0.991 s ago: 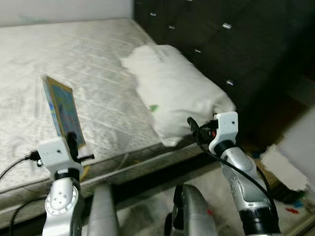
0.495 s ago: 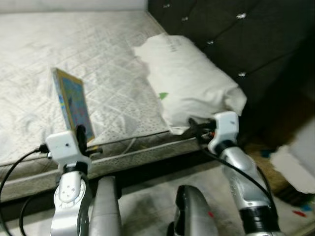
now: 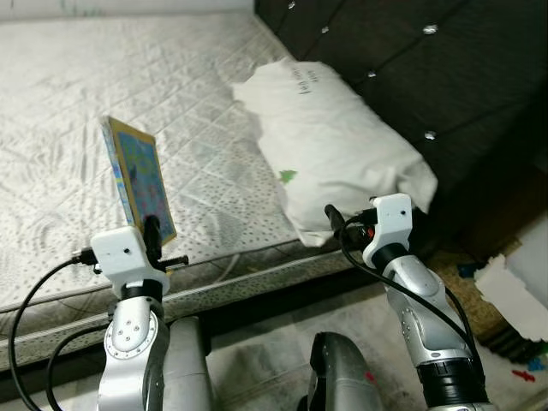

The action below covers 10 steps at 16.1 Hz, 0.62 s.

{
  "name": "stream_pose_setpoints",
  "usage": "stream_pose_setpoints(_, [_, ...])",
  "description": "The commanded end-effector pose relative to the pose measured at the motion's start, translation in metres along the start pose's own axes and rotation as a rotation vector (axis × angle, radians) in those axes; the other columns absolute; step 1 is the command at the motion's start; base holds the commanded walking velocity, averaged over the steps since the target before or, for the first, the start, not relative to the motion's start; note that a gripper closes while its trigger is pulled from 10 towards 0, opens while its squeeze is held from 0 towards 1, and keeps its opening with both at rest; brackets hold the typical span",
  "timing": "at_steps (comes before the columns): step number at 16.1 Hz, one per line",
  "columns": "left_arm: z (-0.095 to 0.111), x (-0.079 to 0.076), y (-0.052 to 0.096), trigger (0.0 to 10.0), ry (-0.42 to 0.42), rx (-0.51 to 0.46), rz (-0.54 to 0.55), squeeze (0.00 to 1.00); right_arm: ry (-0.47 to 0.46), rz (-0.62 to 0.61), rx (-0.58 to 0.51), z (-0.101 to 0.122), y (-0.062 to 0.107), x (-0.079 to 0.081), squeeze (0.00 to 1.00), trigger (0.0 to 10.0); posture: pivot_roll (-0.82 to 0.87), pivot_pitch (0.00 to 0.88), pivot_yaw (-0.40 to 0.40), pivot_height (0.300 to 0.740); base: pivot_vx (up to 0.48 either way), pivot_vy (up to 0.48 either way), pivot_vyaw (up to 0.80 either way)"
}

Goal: Clean up the room

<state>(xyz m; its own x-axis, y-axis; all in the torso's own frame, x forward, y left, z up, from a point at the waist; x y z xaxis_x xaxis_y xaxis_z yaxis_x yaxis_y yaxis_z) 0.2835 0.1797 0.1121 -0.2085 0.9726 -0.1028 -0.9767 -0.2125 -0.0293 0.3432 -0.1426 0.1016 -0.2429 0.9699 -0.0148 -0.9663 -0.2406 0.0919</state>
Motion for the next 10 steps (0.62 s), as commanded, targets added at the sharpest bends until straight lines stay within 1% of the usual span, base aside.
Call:
stream_pose_setpoints(1, [0.0057, -0.0022, -0.0011, 10.0, 0.019, -0.025, 0.0, 0.0, -0.002, -0.005, -0.009, 0.0025, 0.0008, -0.0026, 0.0, 10.0, -0.05, 0.06, -0.064, 0.587, 0.356, 0.0, 0.0])
stream_pose_setpoints(2, [0.0036, -0.0003, -0.0017, 10.0, 0.03, -0.013, 0.007, 0.0, -0.004, -0.003, -0.007, 0.0023, 0.0006, -0.0024, 0.0, 10.0, -0.05, 0.061, -0.063, 0.587, 0.0, 0.0, 0.0])
stream_pose_setpoints(4, [0.0021, -0.0001, -0.0019, 10.0, 0.021, -0.01, 0.006, 0.0, -0.005, -0.003, -0.007, 0.0022, 0.0007, -0.0024, 0.0, 10.0, -0.05, 0.062, -0.063, 0.587, 0.0, 0.0, 0.0])
stream_pose_setpoints(7, [0.0025, -0.0039, -0.0061, 10.0, 0.025, -0.015, -0.006, 0.0, -0.006, -0.006, -0.012, 0.003, 0.0011, -0.0028, 0.0, 10.0, -0.06, 0.059, -0.062, 0.587, 0.0, 0.0, 0.0])
stream_pose_setpoints(10, [0.0084, -0.008, -0.0103, 10.0, 0.028, -0.047, -0.035, 0.0, -0.006, -0.006, -0.013, 0.0029, 0.0014, -0.003, 0.0, 10.0, -0.06, 0.055, -0.06, 0.587, 0.0, 0.0, 0.0])
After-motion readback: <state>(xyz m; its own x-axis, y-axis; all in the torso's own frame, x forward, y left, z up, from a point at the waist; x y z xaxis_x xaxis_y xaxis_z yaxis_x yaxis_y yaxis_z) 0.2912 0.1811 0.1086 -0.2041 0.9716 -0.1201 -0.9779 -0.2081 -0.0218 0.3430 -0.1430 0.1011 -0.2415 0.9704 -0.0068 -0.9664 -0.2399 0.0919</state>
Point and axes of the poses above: a point about 5 cm out from each wrist's last joint towards the gripper, its own y axis pointing back from the gripper into the wrist, its own z axis along the axis of the wrist's last joint, x = y × z, the point moved 5 cm from there along -y, pointing out of the wrist towards the gripper, and after that the axes turned 1 degree about -y, right-handed, at the moved point
